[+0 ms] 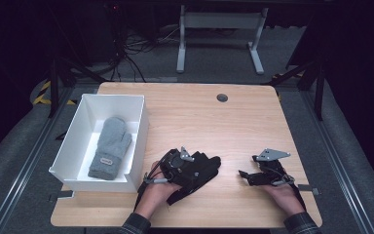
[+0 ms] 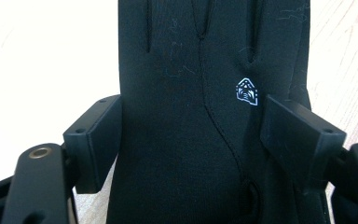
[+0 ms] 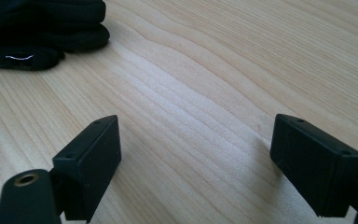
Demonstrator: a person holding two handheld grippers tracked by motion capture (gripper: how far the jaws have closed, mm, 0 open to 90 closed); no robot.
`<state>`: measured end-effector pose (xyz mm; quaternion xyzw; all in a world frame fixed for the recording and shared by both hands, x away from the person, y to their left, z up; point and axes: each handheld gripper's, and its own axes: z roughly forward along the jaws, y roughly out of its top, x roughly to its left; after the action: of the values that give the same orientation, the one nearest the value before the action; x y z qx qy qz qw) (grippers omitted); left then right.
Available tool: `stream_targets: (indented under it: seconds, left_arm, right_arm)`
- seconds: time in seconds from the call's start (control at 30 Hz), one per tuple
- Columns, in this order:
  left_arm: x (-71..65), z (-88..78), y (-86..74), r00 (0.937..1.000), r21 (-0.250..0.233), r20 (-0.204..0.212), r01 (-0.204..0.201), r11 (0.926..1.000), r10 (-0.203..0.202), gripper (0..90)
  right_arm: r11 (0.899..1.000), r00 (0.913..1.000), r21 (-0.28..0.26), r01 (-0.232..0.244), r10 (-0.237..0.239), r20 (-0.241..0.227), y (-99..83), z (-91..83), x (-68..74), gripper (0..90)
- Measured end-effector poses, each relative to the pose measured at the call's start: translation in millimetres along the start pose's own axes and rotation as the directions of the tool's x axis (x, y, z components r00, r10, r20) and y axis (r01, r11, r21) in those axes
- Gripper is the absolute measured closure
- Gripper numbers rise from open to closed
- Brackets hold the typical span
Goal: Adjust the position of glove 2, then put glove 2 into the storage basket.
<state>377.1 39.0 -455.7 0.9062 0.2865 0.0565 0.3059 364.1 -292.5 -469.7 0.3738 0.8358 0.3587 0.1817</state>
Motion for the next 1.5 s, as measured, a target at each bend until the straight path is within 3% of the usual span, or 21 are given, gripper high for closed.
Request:
stream_targets:
  seconds: [0.2,0.53,0.63,0.8,1.17,1.5]
  left_arm:
    - [-0.1,-1.2,-0.6,0.9997,0.004,0.025,0.007,1.0,-0.007,31.5]
    - [-1.7,-7.5,3.1,0.9963,0.034,0.081,0.028,0.999,-0.03,62.8]
    - [0.0,-10.2,4.0,0.9927,0.041,0.098,0.067,0.9969,-0.071,66.3]
    - [-1.3,-19.9,8.1,0.9888,0.016,0.122,0.085,0.9962,-0.087,68.1]
    - [-3.2,-65.3,36.1,0.9906,-0.052,0.109,0.09,0.9946,-0.084,68.1]
    - [16.4,-121.3,59.2,0.9927,-0.119,0.076,0.102,0.9877,-0.094,68.1]
  right_arm:
    - [1.0,1.0,0.0,0.0,0.0,0.0,0.0,0.0,0.0,16.5]
    - [1.0,1.0,0.0,0.0,0.0,0.0,0.0,0.0,0.0,16.5]
    - [1.0,1.0,0.0,0.0,0.0,0.0,0.0,0.0,0.0,16.5]
    - [1.0,1.0,0.0,0.0,0.0,0.0,0.0,0.0,-0.1,16.5]
    - [1.0,1.0,-0.001,0.0,0.0,0.0,0.0,0.0,-0.1,16.5]
    - [1.0,1.0,0.0,0.0,0.0,0.0,0.0,0.0,0.0,16.5]
